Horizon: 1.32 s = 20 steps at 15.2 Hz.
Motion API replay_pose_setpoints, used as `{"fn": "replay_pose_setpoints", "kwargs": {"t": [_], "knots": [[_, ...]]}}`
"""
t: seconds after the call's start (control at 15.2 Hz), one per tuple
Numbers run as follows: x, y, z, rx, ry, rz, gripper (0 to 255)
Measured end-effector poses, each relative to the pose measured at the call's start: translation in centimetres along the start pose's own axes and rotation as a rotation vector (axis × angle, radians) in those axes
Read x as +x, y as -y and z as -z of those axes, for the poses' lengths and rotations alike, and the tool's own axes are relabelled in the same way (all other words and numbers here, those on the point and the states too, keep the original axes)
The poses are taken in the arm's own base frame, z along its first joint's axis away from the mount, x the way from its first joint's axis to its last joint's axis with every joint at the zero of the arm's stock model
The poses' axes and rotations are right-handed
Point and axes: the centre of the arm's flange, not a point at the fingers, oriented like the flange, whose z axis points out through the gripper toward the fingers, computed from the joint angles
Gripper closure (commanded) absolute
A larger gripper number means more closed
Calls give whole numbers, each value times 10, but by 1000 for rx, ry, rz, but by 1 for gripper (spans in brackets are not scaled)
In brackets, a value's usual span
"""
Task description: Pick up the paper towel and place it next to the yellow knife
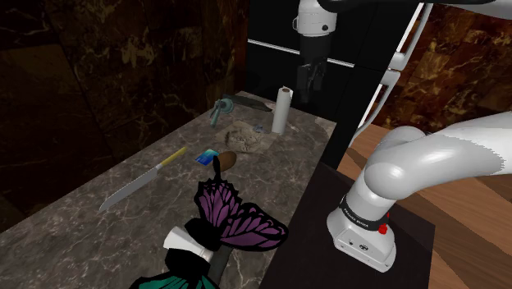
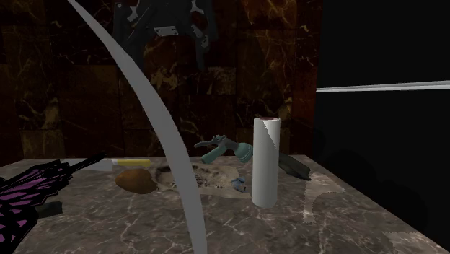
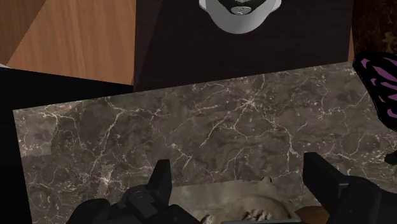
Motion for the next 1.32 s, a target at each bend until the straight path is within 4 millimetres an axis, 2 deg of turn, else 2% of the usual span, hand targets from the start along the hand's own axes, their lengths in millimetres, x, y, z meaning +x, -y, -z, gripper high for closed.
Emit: {"fn": "replay_pose_setpoints", "kwargs": {"t": [0.13, 0.33, 1.06, 1.32], "knots": [[5, -4, -2, 4, -2, -5, 0], [24, -29, -8, 25, -18, -29, 0], [120, -136, -47, 112, -88, -135, 0], [148, -177, -61, 145, -114, -175, 0]]}}
